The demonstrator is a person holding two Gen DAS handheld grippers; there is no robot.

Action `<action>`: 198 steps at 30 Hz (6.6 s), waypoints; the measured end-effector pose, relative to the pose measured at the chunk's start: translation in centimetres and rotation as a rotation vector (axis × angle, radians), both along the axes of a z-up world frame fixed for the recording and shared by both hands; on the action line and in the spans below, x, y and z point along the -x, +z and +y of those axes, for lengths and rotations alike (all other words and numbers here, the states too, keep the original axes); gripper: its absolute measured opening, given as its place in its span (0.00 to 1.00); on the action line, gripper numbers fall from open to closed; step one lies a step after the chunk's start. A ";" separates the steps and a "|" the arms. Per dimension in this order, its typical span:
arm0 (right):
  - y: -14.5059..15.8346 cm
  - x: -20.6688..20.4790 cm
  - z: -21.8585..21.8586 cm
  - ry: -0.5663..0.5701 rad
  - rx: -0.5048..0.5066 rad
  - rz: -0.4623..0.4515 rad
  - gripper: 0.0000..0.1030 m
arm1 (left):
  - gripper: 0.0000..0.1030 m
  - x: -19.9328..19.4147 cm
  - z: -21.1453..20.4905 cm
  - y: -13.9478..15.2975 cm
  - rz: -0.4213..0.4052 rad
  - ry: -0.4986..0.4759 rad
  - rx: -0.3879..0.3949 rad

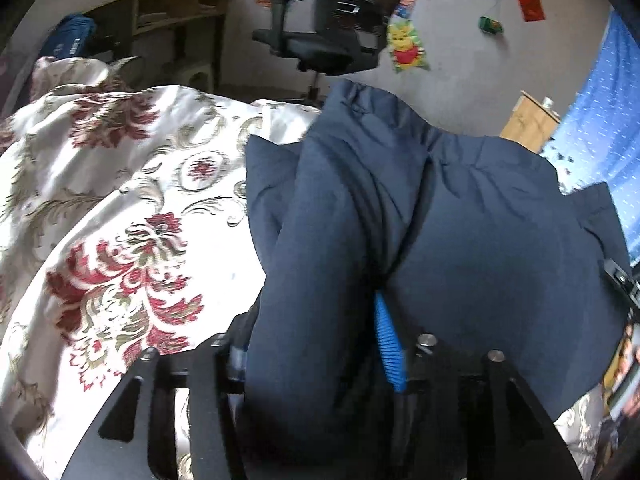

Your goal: Fold large clothes

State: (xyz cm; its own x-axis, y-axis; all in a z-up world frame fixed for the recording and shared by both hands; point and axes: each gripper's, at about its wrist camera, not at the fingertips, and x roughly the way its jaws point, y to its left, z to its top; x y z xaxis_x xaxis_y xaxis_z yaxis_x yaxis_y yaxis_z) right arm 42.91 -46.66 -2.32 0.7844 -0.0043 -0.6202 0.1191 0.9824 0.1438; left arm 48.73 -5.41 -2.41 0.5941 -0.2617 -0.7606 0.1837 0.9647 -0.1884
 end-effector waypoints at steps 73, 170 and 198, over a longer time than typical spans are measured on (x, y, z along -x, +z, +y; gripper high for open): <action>11.3 36.1 14.3 0.122 0.099 -0.356 1.00 | 0.99 39.5 -2.9 15.0 -0.545 -0.010 -0.106; 0.4 34.3 13.8 0.037 0.065 -0.174 1.00 | 0.99 38.9 -4.1 4.1 -0.435 0.028 -0.218; 0.4 34.3 13.8 0.037 0.065 -0.175 1.00 | 0.99 38.9 -4.1 4.1 -0.434 0.029 -0.217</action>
